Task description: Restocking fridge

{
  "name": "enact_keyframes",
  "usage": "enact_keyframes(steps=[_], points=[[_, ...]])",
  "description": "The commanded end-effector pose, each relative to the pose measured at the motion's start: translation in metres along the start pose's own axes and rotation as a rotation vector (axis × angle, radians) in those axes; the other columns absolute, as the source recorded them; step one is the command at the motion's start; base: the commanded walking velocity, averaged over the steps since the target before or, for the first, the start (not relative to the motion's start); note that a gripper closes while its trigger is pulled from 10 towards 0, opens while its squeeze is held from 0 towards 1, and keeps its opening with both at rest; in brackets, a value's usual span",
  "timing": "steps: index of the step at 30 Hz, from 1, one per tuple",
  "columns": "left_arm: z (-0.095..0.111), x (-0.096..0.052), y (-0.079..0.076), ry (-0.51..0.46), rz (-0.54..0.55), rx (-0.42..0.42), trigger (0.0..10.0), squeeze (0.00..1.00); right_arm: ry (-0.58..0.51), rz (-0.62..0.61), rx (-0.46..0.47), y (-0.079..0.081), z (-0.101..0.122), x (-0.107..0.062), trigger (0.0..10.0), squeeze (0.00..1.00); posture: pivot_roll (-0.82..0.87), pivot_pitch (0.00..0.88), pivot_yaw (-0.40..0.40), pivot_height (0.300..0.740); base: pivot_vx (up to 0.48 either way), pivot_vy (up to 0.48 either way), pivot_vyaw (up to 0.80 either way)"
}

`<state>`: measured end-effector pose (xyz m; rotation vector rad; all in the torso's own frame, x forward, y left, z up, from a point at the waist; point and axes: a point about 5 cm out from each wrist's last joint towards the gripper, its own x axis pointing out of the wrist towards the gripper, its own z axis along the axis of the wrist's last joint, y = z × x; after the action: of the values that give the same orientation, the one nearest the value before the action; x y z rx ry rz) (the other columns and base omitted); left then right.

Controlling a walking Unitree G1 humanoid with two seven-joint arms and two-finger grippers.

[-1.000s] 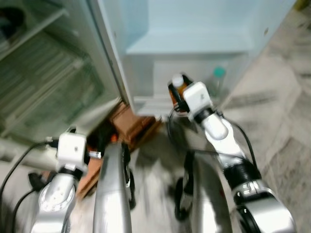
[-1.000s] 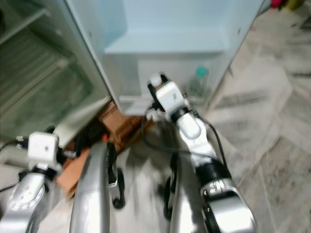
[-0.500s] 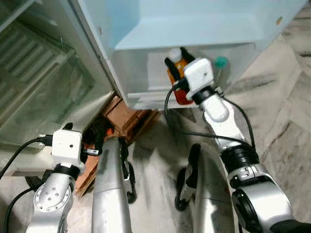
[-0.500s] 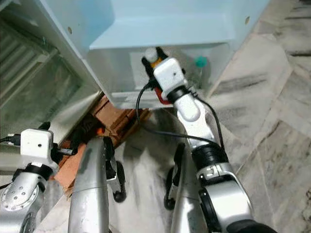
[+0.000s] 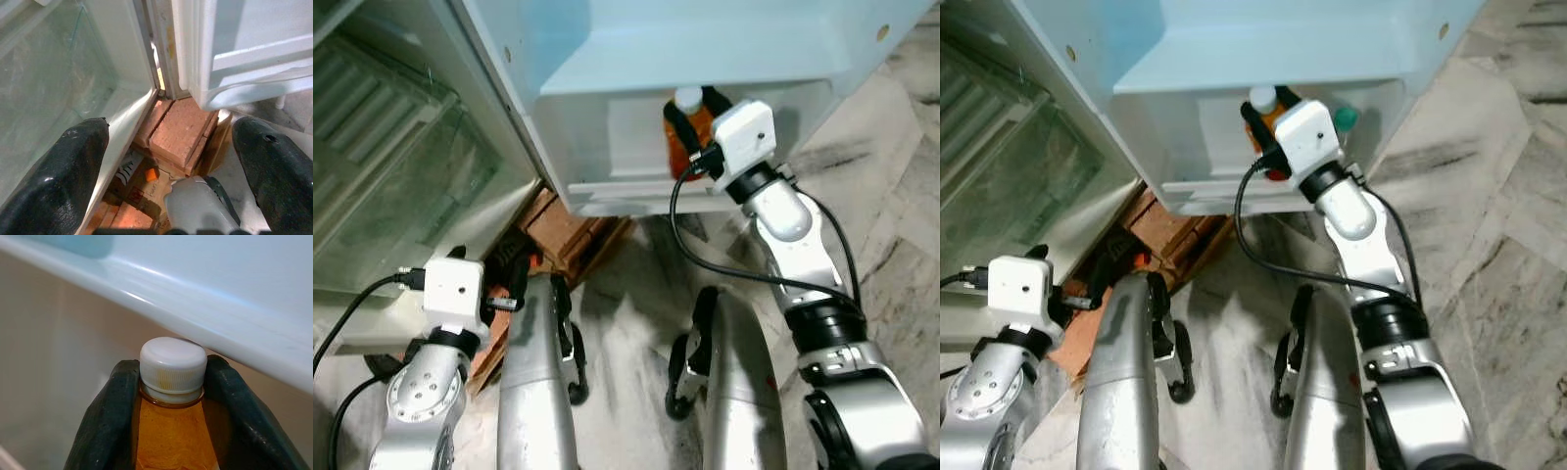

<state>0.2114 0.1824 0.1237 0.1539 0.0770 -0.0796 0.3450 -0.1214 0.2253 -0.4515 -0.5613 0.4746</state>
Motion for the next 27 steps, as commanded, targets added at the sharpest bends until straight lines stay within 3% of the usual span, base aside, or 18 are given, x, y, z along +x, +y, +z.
enact_keyframes(steps=[1, 6, 17, 27], points=[[-0.006, -0.004, 0.001, 0.036, 0.006, -0.003, 10.0, 0.00, -0.054, -0.007, -0.050, 0.001, 0.005, -0.001, 10.0, 0.00, 0.21, 0.388, 0.044, 0.546, 0.000, 0.000, 0.00], [-0.006, -0.005, 0.002, 0.037, 0.011, 0.000, 10.0, 0.00, -0.015, 0.023, -0.142, 0.013, -0.012, -0.004, 10.0, 0.00, 0.22, 0.394, 0.050, 0.546, 0.000, 0.000, 0.00], [-0.005, -0.004, 0.000, 0.038, 0.004, 0.001, 10.0, 0.00, 0.246, -0.122, 0.003, 0.029, -0.066, -0.019, 10.0, 0.00, 0.24, 0.403, 0.054, 0.546, 0.000, 0.000, 0.00], [-0.005, 0.001, -0.002, 0.038, -0.003, 0.003, 10.0, 0.00, 0.448, -0.306, 0.055, 0.008, -0.093, -0.037, 10.0, 0.00, 0.23, 0.391, 0.057, 0.546, 0.000, 0.000, 0.00]])
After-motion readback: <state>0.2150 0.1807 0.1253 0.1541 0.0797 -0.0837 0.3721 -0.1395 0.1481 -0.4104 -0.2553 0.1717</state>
